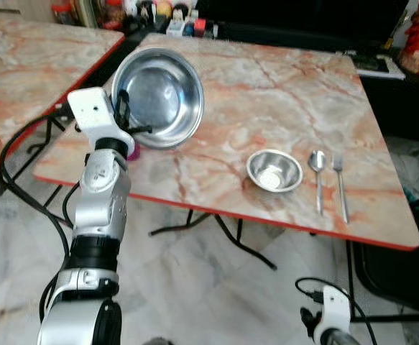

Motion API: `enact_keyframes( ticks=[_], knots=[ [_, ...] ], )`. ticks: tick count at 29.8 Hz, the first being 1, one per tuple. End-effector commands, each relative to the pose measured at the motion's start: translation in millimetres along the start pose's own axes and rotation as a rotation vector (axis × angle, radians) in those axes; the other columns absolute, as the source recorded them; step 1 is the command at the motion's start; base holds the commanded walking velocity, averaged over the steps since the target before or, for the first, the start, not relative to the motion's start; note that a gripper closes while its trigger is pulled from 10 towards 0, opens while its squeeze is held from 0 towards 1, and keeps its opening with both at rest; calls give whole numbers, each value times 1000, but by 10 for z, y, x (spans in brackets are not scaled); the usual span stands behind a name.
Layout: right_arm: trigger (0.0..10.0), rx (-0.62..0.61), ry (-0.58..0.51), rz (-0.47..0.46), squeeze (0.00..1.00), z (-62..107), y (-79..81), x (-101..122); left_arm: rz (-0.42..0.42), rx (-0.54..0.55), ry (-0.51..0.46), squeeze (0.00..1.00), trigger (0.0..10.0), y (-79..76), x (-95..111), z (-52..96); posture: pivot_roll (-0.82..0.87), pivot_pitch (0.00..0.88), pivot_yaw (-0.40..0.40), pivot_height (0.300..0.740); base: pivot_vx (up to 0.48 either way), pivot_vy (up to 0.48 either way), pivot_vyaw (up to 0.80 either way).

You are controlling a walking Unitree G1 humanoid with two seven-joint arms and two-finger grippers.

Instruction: Setting the table

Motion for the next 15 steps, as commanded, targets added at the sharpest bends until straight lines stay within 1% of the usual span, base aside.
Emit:
enact_keyframes(
  ticks=[1, 9, 15],
  knots=[
    [10000, -3, -1, 1, 0, 4, 1, -18, -16, 2, -50, 0, 10000, 20, 123, -18, 19, 92, -52, 740, 0, 480, 0],
    [10000, -5, -4, -9, 0, 1, 22, -22, -32, -10, -58, 0, 10000, 0, 166, -50, 18, 95, -41, 740, 0, 480, 0],
    [10000, -7, -5, -14, 0, -2, 34, -18, -47, 0, -64, 0, 10000, 43, 197, -62, 19, 105, -37, 740, 0, 480, 0]
  ],
)
Point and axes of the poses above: a point about 5 cm out from each wrist's last joint towards the gripper, its own z axis pointing back from the gripper into the wrist, its own x axis along the axis of the wrist's last joint, y = z × x, the point moved 2 cm from there along -z, pointing out of the wrist towards the gripper, and after that the axes turned 2 degrees about -z, right-handed, at the moved point
